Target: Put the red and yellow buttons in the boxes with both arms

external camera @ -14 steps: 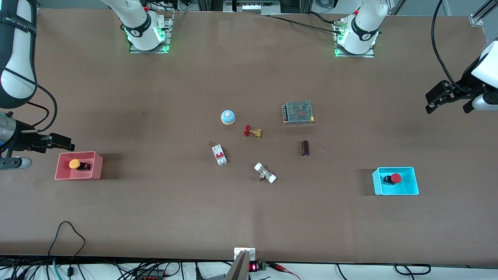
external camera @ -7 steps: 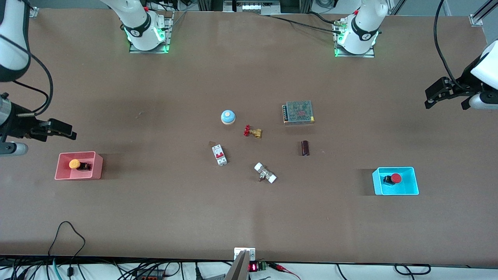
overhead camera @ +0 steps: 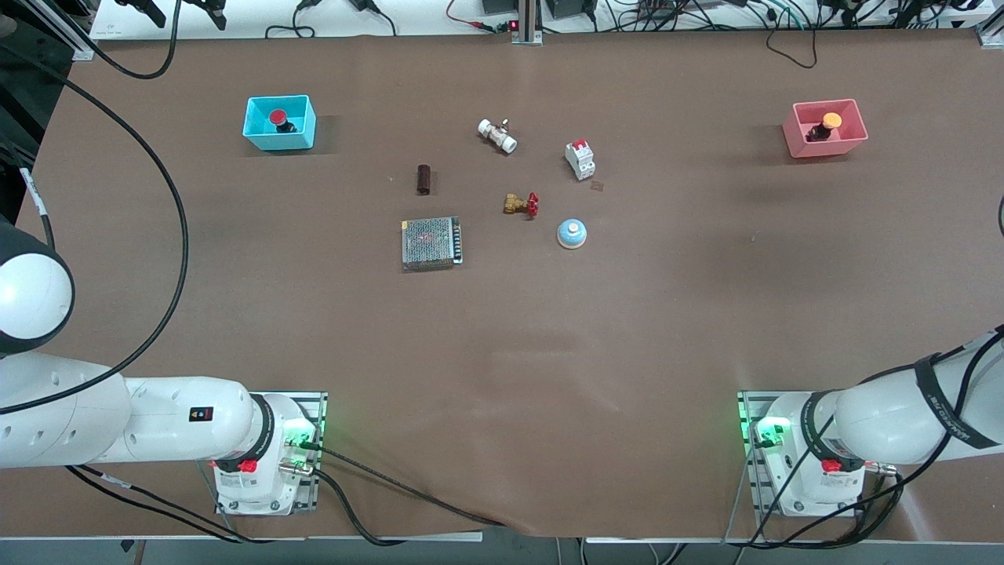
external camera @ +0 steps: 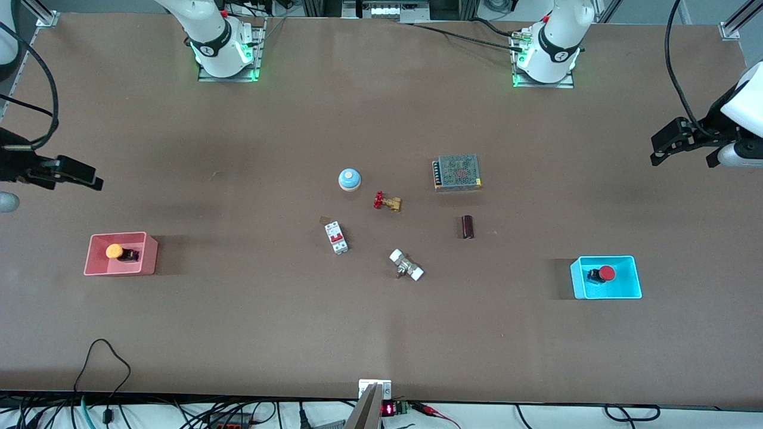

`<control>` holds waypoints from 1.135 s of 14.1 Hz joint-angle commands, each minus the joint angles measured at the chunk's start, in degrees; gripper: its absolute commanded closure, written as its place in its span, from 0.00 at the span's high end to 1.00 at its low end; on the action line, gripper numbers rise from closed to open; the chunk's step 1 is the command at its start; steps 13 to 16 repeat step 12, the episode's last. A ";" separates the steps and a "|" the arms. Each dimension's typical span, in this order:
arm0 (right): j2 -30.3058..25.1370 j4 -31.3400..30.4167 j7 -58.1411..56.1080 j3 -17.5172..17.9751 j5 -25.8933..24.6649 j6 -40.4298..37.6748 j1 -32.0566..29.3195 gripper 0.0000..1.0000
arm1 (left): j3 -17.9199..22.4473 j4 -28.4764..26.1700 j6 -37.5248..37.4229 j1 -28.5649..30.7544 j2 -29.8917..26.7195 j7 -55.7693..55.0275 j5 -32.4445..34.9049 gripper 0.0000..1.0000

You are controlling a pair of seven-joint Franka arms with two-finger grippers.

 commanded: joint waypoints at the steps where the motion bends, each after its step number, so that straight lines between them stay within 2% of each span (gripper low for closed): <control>1: -4.13 -1.53 0.27 0.59 -3.22 -3.72 -0.16 1.00 | 1.21 0.58 -1.14 -0.72 -0.48 1.57 -1.32 1.00; 4: -4.92 -1.79 -0.17 0.86 -5.16 -4.27 0.19 1.00 | 1.04 0.58 -1.14 -0.28 -0.57 1.48 -1.32 1.00; 16: -5.98 -1.88 -1.22 1.03 -4.99 -5.41 0.28 1.00 | 1.21 2.60 -2.37 -0.28 -0.40 1.57 -1.32 1.00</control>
